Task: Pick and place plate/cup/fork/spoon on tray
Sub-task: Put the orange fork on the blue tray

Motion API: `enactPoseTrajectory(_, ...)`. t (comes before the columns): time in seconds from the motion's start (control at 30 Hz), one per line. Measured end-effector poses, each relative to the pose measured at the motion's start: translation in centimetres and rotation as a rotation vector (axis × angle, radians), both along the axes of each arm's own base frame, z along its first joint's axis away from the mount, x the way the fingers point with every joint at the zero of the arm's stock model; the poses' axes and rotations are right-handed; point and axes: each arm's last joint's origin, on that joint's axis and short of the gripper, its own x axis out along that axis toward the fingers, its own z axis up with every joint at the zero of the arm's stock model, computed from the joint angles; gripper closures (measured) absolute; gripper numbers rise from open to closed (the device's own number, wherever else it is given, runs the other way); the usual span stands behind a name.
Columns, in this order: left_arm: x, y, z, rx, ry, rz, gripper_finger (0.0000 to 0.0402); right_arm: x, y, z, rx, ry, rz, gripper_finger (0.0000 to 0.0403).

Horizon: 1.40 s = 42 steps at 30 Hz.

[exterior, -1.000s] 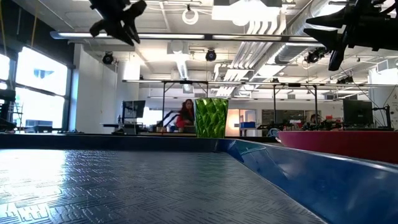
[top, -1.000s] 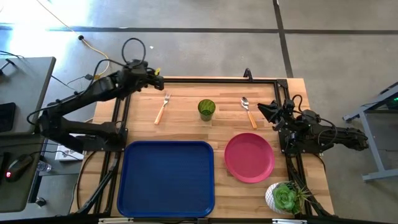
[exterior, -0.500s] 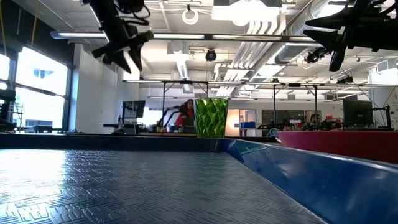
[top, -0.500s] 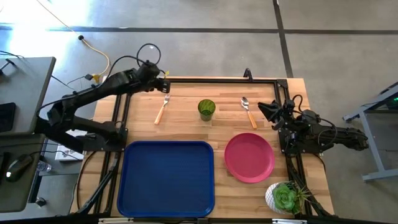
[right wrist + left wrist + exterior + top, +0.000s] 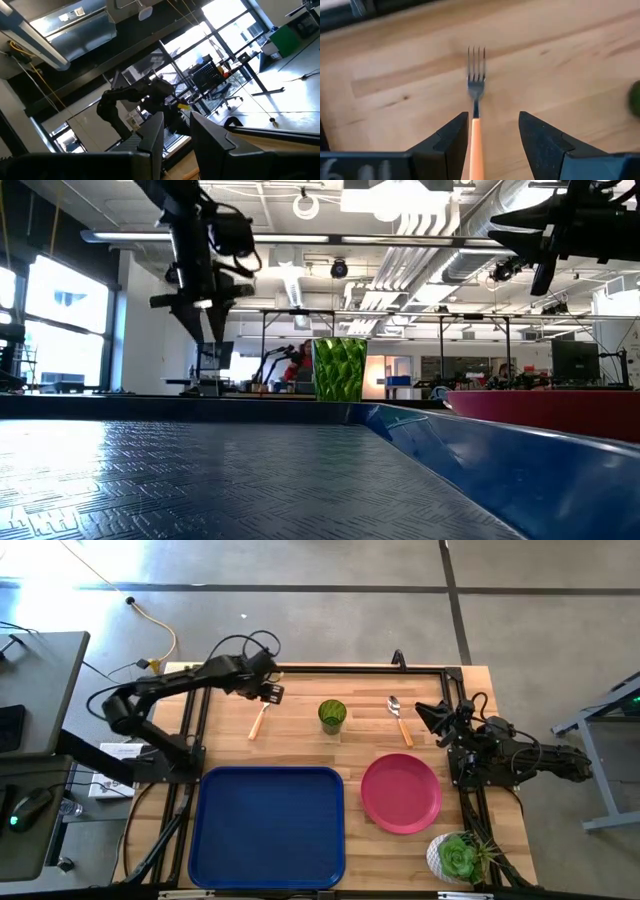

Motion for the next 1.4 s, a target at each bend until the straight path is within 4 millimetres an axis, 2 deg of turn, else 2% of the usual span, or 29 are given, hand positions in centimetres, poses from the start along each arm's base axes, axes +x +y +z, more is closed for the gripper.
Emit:
enactPoseTrajectory(0.23,0.9,0.6,-3.2,-0.099,0.114,-0.004,0.0239,0.0,0.0,0.0,-0.009,0.004,-0.004,0.0316)
enactPoseTrajectory(0.47,1.4,0.8,-5.5,-0.185,0.18,-0.011,0.0239,0.0,0.0,0.0,-0.01,0.005,-0.004,0.0316)
enactPoseTrajectory(1.4,2.1,1.5,-10.1,-0.294,0.316,-0.054,0.0242,0.0,0.0,0.0,-0.008,0.004,-0.003,0.0316)
